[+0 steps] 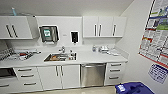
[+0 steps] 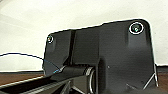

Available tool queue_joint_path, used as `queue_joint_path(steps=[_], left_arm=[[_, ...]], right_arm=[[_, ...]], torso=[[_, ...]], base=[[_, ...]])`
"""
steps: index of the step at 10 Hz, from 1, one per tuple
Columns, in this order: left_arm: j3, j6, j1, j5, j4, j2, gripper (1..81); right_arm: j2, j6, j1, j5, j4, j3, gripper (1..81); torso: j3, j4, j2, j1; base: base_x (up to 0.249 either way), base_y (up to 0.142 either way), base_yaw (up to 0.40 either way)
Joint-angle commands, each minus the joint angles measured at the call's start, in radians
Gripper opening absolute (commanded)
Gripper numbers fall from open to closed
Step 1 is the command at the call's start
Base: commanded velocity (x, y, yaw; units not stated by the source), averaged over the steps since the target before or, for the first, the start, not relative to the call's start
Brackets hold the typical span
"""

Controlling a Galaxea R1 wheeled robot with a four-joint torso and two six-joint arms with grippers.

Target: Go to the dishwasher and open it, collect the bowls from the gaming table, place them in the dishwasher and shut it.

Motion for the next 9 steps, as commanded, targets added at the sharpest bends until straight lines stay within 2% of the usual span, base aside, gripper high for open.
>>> queue_joint_path(steps=[1, 9], left_arm=[[0.007, 0.005, -0.056, 0.048, 0.009, -0.008, 81.1], [0.007, 0.004, -0.057, 0.044, 0.007, -0.008, 81.1]], right_arm=[[-0.016, -0.003, 0.059, -0.051, 0.010, 0.008, 81.1], [-0.014, -0.003, 0.056, -0.051, 0.009, 0.008, 81.1]], torso=[[0.000, 0.000, 0.000, 0.000], [0.000, 0.000, 0.000, 0.000]], base=[[0.125, 0.000, 0.000], [0.125, 0.000, 0.000]])
